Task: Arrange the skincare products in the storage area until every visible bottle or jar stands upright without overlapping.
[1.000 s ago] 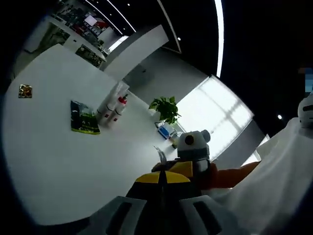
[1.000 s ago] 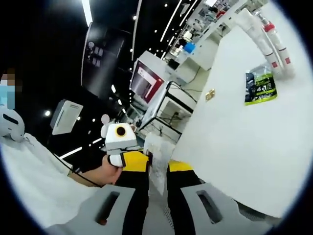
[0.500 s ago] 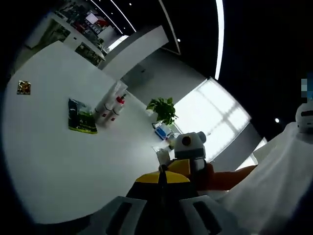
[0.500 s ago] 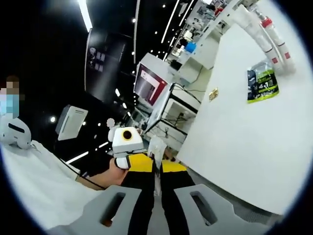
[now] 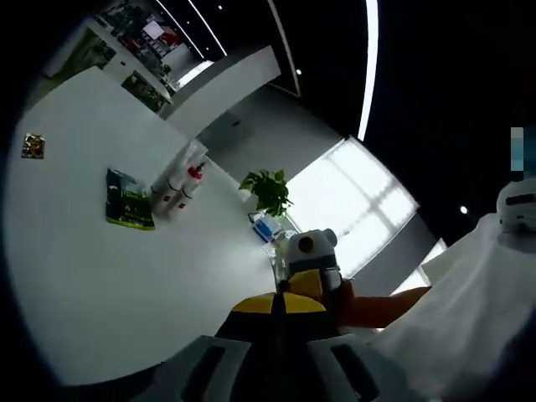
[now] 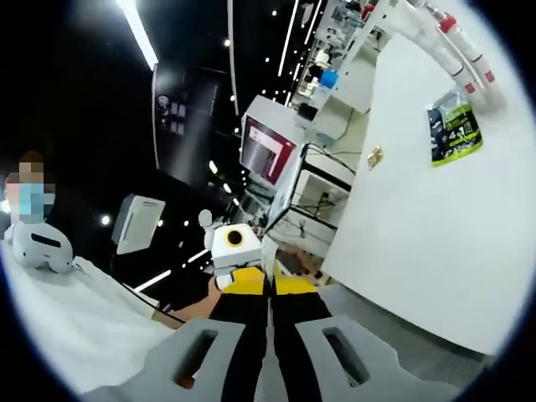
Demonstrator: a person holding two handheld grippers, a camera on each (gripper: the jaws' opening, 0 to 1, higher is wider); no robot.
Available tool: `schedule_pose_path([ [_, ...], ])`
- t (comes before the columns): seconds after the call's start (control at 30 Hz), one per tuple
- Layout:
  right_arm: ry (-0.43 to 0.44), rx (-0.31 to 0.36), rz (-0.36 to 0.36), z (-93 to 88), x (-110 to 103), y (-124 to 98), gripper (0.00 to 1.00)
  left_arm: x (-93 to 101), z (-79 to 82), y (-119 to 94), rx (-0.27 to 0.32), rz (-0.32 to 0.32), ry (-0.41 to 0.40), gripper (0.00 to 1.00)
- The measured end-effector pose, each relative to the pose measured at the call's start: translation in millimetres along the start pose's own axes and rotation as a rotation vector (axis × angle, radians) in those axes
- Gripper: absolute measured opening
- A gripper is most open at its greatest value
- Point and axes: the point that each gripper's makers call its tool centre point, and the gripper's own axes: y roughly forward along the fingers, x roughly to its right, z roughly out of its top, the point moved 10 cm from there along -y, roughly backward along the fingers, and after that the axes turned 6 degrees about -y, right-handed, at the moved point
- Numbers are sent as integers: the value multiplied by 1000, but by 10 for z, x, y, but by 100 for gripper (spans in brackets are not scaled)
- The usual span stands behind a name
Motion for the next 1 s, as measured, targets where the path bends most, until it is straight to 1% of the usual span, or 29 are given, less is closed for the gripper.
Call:
schedule_pose_path([
  [0.03, 8, -3, 3, -4, 2, -2, 0, -14, -3, -2, -14, -7, -31, 2],
  [0.07, 12, -2, 4, -3, 2, -3, 0, -24, 4, 2, -15, -12, -41, 3],
  [0.17, 22, 12, 7, 12, -6, -14, 0, -39, 16, 7, -13, -17, -54, 4],
  [0.27, 27, 34, 7, 31, -2, -33, 0, -47, 4, 18, -29, -20, -65, 4],
  [0.33, 29, 35, 9, 35, 0, -34, 0, -56, -7, 32, -46, -23, -78, 3],
  [0.4, 23, 29, 3, 31, 9, -36, 0, -51, -10, 17, -60, -41, -86, 1],
  [0.47, 9, 32, -1, 28, -3, -16, 0, -56, -8, 10, -54, -36, -82, 1],
  [0.57, -30, 35, -27, 34, 1, 6, 0, -74, 0, -3, -48, -21, -94, 0],
  [0.63, -64, 35, -43, 45, 1, 8, 1, -80, 6, -6, -45, -24, -107, 0],
  [0.7, -136, 15, -94, 56, 3, 5, 4, -103, 12, -15, -43, -19, -120, 0],
  [0.77, -187, -1, -132, 66, -12, -9, 8, -101, 17, -20, -34, -17, -131, 0],
  [0.8, -229, -14, -169, 78, -21, -32, 11, -106, 24, -28, -27, -16, -135, 0],
  [0.87, -289, -46, -209, 98, -48, -92, 17, -127, 40, -43, -14, -16, -153, 0],
  [0.93, -334, -51, -234, 122, -57, -143, 20, -136, 52, -55, -1, -18, -166, 0],
  [1.0, -376, -62, -285, 145, -30, -215, 22, -141, 60, -60, 9, -18, -176, 0],
])
